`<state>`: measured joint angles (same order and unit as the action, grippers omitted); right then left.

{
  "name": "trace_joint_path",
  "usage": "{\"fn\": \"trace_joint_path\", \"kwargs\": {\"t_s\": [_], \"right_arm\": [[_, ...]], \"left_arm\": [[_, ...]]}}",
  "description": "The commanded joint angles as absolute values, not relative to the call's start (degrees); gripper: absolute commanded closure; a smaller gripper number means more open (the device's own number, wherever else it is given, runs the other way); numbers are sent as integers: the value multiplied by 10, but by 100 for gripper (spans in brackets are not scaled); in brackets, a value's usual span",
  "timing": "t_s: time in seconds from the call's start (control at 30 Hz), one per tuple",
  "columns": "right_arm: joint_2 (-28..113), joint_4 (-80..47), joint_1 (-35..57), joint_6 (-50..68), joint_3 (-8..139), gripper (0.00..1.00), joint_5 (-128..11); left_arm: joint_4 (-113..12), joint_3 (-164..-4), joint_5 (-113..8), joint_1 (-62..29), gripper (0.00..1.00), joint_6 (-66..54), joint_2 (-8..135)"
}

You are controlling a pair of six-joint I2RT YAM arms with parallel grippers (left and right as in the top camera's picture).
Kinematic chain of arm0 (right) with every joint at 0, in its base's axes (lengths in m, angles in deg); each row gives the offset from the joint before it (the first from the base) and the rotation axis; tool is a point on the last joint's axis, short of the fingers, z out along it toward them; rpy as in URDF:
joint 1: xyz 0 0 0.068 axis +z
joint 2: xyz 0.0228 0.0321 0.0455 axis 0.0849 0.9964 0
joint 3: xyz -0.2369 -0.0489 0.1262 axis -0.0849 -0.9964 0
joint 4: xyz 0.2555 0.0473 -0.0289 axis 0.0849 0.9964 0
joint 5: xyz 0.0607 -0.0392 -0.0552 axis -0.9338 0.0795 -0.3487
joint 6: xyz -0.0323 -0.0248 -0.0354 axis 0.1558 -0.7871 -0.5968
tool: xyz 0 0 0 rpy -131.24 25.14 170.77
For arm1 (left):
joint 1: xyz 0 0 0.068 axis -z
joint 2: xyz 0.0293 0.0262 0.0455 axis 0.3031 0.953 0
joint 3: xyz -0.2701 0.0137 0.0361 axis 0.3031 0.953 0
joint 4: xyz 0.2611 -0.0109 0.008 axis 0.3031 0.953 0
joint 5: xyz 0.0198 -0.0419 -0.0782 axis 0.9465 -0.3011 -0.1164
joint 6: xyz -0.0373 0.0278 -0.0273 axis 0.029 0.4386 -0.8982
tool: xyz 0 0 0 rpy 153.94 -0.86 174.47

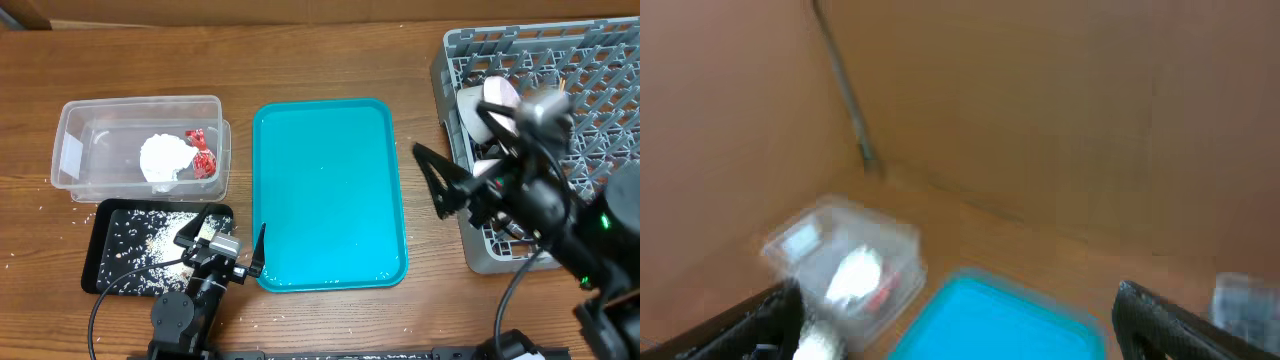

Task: Sort waste into correct bins and load items into the dishwasher

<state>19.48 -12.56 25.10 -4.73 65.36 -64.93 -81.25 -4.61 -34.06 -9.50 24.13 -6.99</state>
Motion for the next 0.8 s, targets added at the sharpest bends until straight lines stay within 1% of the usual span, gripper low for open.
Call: {"fn": "trace_joint_path", "kwargs": {"t_s": [0.0,0.1,0.3,0.63,0.77], "right_arm": [[124,-163,204,-68,522,0,-640],[42,-226,171,-65,404,0,-640],[-81,-233,121,-64,252,0,-642],[-238,-335,118,-64,39,0,-651],[-284,-425,118,-64,-42,0,-652]], "left_arm": [[-812,-43,-338,-99,0,246,-76],[-812,-43,-338,-99,0,246,-76],[-812,-43,-338,-99,0,246,-76],[-812,-43,-338,-99,0,246,-76],[-812,-43,-338,-99,0,246,-76]]}}
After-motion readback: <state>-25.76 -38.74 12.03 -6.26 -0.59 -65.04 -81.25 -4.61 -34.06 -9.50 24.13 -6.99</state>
